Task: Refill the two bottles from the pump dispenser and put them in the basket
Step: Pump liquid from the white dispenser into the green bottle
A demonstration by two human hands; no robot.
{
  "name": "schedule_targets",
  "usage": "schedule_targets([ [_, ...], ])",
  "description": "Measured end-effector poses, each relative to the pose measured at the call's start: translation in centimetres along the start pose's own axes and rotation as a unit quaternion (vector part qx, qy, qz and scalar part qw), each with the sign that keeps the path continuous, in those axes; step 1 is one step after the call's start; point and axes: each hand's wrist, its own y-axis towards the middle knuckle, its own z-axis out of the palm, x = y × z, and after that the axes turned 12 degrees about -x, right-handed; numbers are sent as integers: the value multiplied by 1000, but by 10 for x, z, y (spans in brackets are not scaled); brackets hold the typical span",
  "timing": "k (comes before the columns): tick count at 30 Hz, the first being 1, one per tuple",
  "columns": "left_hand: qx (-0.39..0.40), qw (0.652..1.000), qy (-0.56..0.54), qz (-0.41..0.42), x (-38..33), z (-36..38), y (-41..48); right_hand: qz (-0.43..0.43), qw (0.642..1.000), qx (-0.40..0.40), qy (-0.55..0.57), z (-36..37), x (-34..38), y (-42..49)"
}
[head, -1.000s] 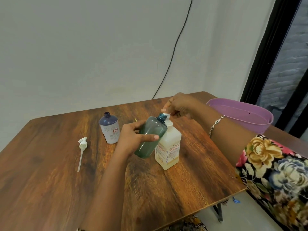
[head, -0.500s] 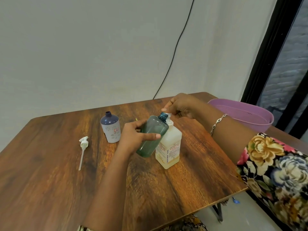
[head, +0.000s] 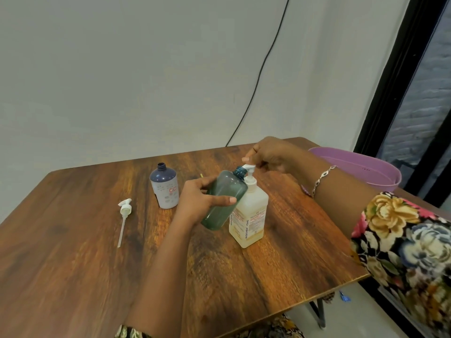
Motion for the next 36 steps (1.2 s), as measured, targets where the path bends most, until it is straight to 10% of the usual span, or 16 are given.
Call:
schedule_targets([
  [7, -10, 1000, 12, -7, 7, 4, 4, -55, 986, -10, -160, 13, -5, 6],
  [36, -2, 1000, 17, 8, 6, 4, 0, -92, 994, -17, -56, 7, -8, 4],
])
